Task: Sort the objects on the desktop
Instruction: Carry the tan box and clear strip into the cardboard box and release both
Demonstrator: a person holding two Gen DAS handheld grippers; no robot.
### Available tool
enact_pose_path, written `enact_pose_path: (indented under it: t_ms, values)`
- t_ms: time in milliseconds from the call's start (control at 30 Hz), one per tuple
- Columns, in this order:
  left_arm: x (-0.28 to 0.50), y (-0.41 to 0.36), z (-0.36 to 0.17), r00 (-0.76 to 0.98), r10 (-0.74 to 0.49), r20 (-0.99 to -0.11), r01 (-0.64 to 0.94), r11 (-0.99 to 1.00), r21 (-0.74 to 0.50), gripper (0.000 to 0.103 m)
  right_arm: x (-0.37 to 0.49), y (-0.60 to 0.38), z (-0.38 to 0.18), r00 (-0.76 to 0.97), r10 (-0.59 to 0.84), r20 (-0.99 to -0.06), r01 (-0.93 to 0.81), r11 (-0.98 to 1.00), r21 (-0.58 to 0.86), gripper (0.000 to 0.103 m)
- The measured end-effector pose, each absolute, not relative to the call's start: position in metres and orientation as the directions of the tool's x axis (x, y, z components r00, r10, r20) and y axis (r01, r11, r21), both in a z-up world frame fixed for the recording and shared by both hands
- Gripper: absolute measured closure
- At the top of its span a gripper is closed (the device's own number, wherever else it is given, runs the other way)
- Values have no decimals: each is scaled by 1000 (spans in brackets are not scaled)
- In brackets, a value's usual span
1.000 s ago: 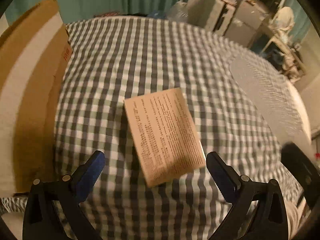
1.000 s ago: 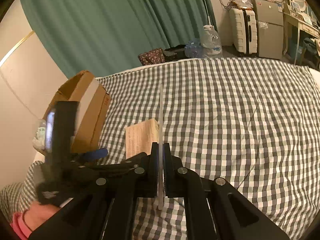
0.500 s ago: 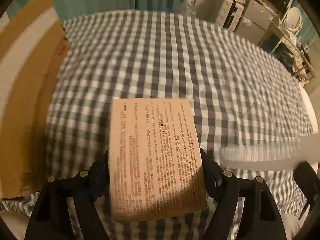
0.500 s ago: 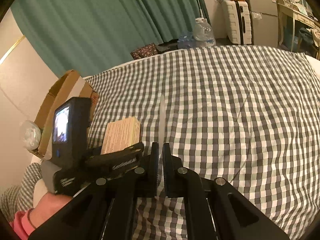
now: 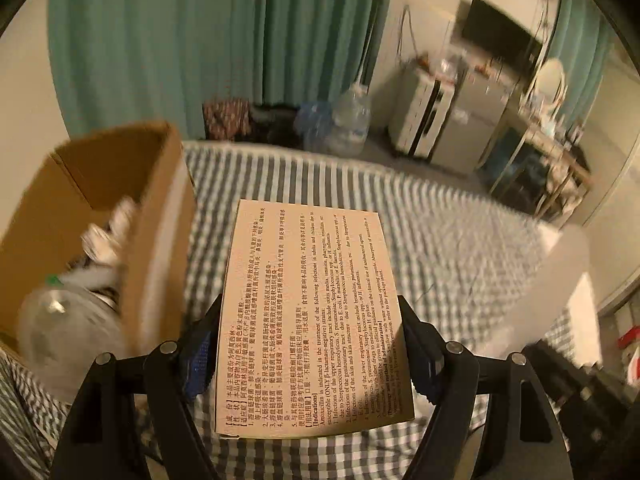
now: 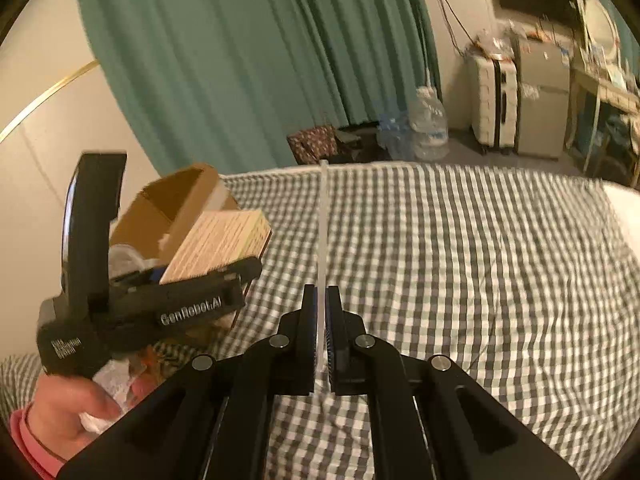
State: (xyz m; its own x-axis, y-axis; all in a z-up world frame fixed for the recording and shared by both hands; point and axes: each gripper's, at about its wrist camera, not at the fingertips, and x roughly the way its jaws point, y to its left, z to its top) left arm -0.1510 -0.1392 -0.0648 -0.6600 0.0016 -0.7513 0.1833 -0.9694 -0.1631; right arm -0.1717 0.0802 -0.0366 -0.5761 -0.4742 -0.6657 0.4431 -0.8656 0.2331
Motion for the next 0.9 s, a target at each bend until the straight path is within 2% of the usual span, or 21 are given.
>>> enact_pose_path:
  t_ms: [167, 367, 533, 733, 767, 800, 833, 867, 900]
  values:
    - [-141, -178, -5, -744, -19, -667, 211, -955, -208, 24, -154, 46, 14, -601, -520, -607, 531, -827, 184, 99]
    - [-129, -259, 34, -766, -176, -619, 341, -926, -159, 24, -152, -30, 58, -575, -611, -544, 646, -747, 157, 99]
    - [-127, -317, 17, -710, -228, -667, 395, -912, -108, 24, -171, -105, 61, -490, -683, -541, 722, -666, 186, 99]
    - [-135, -354, -30, -645, -216, -733, 418, -903, -102, 22, -198, -179, 24, -408, -691, -597, 746, -629, 218, 99]
    - [-137, -355, -34, -640, -207, -740, 408, -908, -99, 17, -201, -186, 18, -419, -676, -606, 739, -642, 204, 95]
    - [-138, -353, -38, -636, -198, -746, 389, -917, -88, 13, -204, -193, 13, -432, -650, -625, 730, -659, 181, 66]
    - [-139, -352, -40, -637, -202, -744, 372, -926, -67, 5, -207, -196, 9, -459, -615, -641, 710, -688, 152, 22]
    - [-137, -349, -40, -641, -216, -736, 368, -929, -48, 0, -209, -192, 9, -487, -598, -637, 690, -710, 139, 9]
    - [-134, -347, -38, -648, -237, -724, 370, -929, -28, 0, -211, -185, 11, -525, -591, -612, 666, -734, 138, 9]
